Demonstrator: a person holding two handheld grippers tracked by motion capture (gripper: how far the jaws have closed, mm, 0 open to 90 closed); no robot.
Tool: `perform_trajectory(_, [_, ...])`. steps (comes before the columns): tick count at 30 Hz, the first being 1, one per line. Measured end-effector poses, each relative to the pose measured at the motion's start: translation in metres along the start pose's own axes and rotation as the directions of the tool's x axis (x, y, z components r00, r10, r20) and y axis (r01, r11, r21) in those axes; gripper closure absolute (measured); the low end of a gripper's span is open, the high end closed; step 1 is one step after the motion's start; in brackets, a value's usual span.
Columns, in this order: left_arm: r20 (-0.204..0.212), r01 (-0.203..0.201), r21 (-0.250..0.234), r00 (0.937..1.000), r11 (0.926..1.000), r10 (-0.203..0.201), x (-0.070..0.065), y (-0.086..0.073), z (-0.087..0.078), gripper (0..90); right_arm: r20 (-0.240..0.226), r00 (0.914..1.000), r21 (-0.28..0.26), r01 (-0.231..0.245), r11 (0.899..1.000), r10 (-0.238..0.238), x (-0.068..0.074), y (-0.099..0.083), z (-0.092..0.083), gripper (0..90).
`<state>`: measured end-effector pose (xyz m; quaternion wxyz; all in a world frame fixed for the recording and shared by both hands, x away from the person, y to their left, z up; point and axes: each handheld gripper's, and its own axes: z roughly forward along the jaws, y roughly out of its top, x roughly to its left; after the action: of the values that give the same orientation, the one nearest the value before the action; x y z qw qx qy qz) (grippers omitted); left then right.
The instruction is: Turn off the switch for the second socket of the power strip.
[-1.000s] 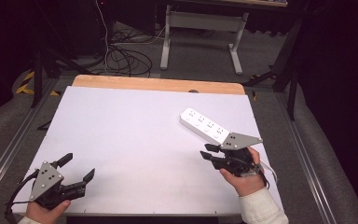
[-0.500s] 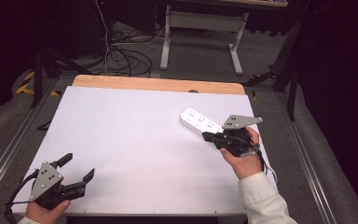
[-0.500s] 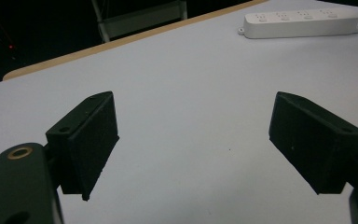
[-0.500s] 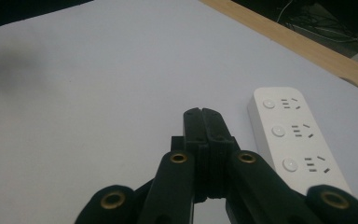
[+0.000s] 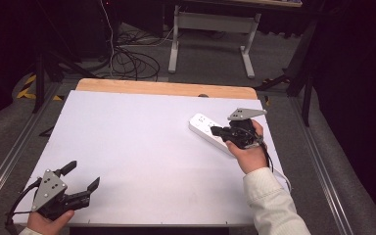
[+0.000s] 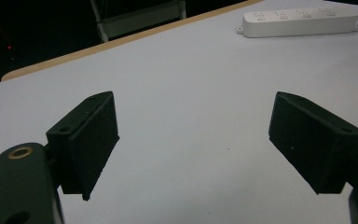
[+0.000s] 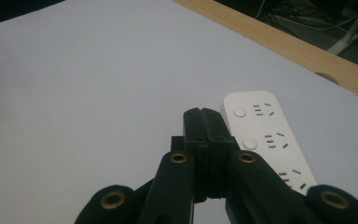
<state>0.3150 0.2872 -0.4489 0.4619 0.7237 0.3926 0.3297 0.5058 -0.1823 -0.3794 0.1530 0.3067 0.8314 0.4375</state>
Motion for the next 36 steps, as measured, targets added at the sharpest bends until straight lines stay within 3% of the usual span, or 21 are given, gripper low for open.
perform_trajectory(6, [0.000, 0.000, 0.000, 1.0000, 1.0000, 0.000, -0.001, 0.000, 0.001, 16.4, 0.043, 0.9991, 0.025, 0.003, 1.000, -0.004, -0.012, -0.002, 0.016, 90.0])
perform_trajectory(12, [0.003, -0.002, 0.000, 1.0000, 1.0000, 0.002, 0.000, 0.000, 0.001, 16.4, 0.091, 0.9953, 0.049, -0.040, 0.998, 0.035, -0.024, -0.006, 0.031, 90.0])
perform_trajectory(19, [0.003, 0.000, 0.000, 1.0000, 1.0000, 0.000, 0.000, 0.000, 0.001, 16.4, 0.142, 0.9887, 0.083, -0.061, 0.995, 0.049, -0.035, -0.011, 0.043, 90.0])
perform_trajectory(36, [0.001, 0.000, 0.003, 1.0000, 1.0000, 0.000, 0.000, -0.001, 0.001, 16.4, 0.172, 0.9819, 0.168, -0.109, 0.980, 0.080, -0.046, -0.018, 0.058, 90.0])
